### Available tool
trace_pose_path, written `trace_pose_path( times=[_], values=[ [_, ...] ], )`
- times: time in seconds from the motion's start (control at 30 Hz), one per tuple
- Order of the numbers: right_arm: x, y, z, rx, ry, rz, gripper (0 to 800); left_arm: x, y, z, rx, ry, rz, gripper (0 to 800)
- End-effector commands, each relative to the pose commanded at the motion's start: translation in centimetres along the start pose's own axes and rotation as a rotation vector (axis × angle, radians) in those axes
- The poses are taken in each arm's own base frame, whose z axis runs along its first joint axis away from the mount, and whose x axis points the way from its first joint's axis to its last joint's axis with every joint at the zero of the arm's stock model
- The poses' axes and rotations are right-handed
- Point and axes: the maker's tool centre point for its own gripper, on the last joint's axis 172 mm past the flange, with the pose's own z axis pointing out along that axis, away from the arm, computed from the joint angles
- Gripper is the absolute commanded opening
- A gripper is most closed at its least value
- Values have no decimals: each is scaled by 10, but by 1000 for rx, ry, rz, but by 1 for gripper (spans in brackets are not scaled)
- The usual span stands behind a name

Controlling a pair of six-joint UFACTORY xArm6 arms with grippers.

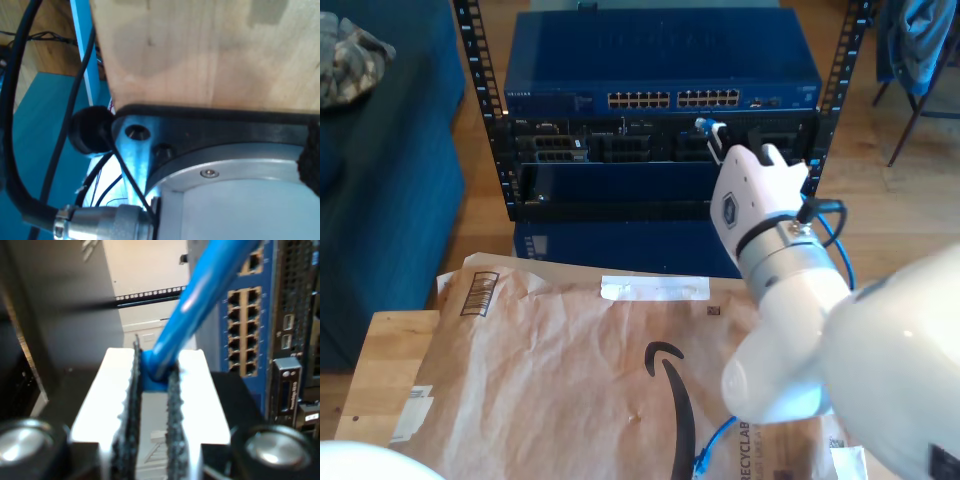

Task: Grab the cable and plug it in

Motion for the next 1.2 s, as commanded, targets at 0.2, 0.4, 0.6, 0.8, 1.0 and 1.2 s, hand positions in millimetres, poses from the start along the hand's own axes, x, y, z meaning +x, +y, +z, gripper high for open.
trace_pose_path(
  times=[0.2, 0.4, 0.6, 0.8, 1.0, 1.2],
  values=[
    [17, 14, 23, 42, 143, -24, 0, 0, 0, 0, 0, 0, 0, 800],
    [41, 14, 18, 90, 290, -86, 0, 0, 0, 0, 0, 0, 0, 800],
    [44, 19, 23, 107, 373, -138, 0, 0, 0, 0, 0, 0, 0, 800],
    [40, 27, 49, 124, 441, -179, 0, 0, 0, 0, 0, 0, 0, 800],
    [41, 39, 69, 132, 497, -200, 0, 0, 0, 0, 0, 0, 0, 800],
    [52, 48, 72, 119, 509, -207, 0, 0, 0, 0, 0, 0, 0, 800]
  ],
)
